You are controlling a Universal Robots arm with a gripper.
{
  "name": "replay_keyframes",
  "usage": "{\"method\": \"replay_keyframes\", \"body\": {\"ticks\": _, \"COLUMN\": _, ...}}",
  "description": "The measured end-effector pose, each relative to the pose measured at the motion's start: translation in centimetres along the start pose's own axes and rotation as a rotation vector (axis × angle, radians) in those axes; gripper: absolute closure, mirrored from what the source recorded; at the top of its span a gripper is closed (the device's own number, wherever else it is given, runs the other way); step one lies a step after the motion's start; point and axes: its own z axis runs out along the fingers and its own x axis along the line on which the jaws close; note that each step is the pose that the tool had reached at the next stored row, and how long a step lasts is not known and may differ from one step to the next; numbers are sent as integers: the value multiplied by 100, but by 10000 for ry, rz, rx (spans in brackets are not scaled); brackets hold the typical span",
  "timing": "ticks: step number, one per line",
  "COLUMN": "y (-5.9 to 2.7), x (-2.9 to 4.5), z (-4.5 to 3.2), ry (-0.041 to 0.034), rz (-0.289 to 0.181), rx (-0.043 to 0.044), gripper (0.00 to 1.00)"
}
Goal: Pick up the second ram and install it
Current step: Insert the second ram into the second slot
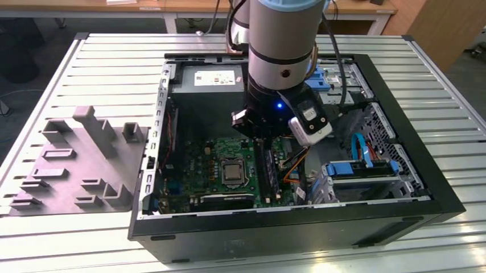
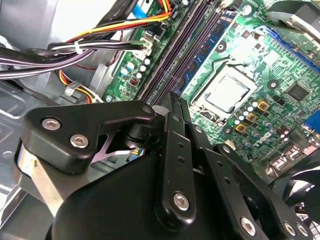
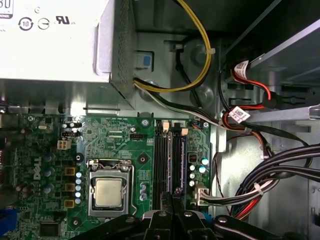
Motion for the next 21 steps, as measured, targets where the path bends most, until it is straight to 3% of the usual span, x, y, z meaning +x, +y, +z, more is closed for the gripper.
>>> {"method": "replay_keyframes", "body": {"ticks": 10, "y": -5, "x": 12, "z": 121, "ry": 0, "rz": 0, "rx": 1, "gripper": 88}}
{"method": "replay_keyframes", "body": {"ticks": 21, "y": -10, "x": 43, "z": 206, "ry": -2, "rz": 39, "rx": 2, "gripper": 88}}
